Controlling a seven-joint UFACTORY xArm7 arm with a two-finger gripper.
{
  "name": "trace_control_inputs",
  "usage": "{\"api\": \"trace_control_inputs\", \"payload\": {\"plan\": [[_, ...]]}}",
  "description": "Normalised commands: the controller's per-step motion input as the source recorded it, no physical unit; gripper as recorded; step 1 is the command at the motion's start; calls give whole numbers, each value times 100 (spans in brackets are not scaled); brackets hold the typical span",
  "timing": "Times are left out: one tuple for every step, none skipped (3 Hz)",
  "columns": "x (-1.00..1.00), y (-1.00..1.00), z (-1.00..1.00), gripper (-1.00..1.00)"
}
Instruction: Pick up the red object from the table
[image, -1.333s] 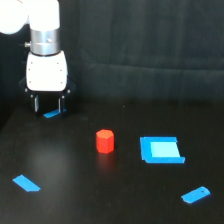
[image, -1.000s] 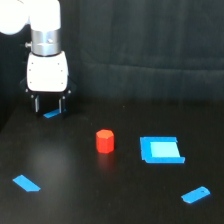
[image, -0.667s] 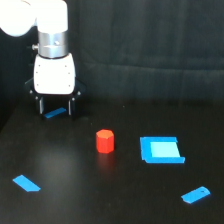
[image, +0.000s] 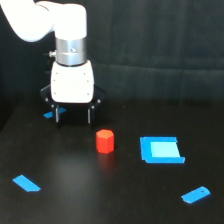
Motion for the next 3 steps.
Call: {"api": "trace_control_inputs", "payload": {"plan": [[86,-75,-18,100],[60,-77,-9,100],[33,-87,-10,95]]}}
